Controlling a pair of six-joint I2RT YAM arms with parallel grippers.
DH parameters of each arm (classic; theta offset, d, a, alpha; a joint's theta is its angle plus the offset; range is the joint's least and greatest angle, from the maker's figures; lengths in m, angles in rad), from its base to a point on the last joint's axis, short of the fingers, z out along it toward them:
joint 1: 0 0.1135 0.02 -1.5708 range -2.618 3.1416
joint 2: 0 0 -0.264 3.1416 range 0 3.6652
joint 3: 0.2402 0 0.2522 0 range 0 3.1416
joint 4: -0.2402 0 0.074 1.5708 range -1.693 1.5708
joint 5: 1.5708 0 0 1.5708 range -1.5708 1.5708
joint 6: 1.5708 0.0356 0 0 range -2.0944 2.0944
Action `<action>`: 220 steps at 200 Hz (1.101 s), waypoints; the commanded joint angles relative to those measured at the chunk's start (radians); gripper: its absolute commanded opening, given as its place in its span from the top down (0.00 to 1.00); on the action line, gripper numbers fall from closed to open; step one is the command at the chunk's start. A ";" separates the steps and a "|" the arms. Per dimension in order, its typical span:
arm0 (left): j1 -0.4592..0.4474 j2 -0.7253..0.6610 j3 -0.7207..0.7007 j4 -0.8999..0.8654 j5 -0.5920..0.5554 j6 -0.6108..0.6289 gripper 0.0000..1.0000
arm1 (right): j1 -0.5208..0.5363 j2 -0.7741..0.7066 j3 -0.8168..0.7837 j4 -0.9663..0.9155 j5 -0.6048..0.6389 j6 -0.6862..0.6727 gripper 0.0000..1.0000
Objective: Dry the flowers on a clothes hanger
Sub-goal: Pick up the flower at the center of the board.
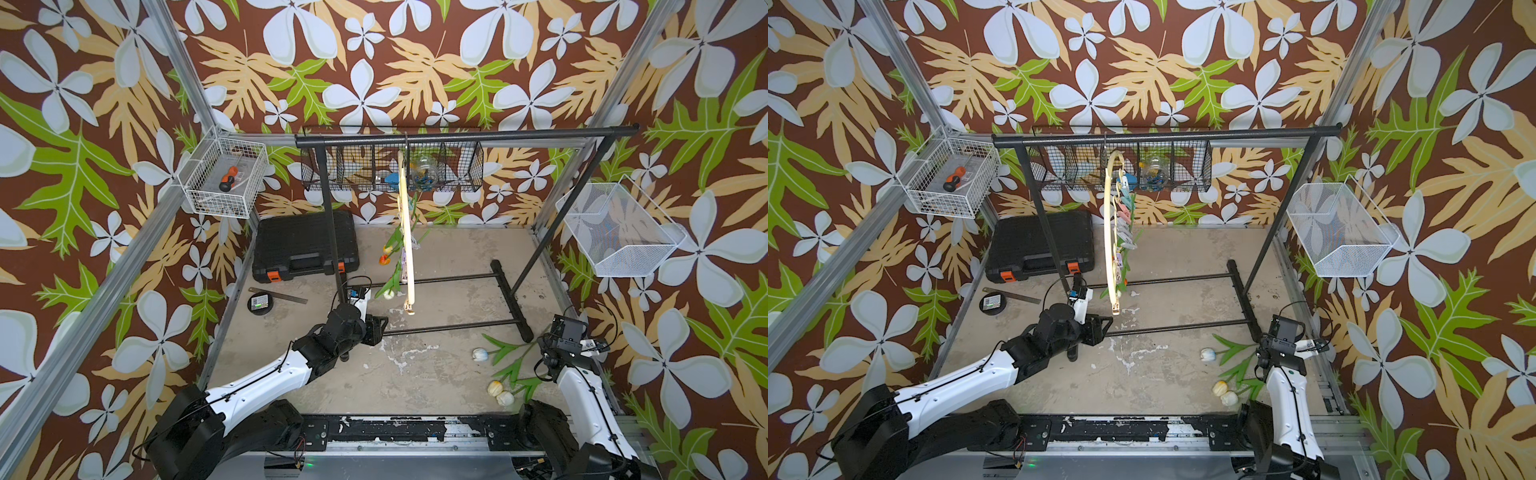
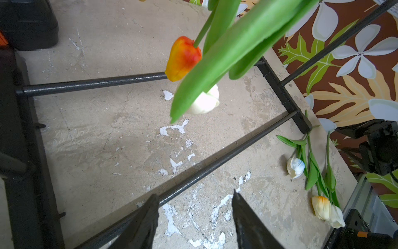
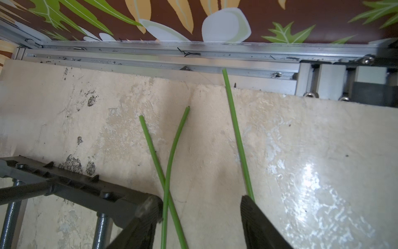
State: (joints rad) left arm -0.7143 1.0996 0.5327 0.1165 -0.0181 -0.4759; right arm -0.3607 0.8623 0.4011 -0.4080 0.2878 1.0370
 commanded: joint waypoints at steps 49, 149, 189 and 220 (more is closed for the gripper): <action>-0.001 0.013 -0.002 0.032 -0.005 0.008 0.43 | -0.001 0.078 -0.020 -0.111 0.019 0.092 0.37; -0.001 0.009 -0.005 0.035 -0.041 0.014 0.44 | -0.001 0.134 -0.079 -0.022 -0.064 0.029 0.64; -0.001 -0.001 -0.002 0.037 -0.055 0.017 0.45 | -0.001 0.137 -0.074 -0.028 -0.058 0.012 0.67; -0.001 -0.011 -0.002 0.032 -0.060 0.021 0.45 | -0.001 0.143 -0.079 -0.034 -0.059 0.001 0.71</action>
State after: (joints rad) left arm -0.7143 1.0966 0.5278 0.1318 -0.0639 -0.4675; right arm -0.3634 0.9977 0.3290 -0.3954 0.2852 1.0454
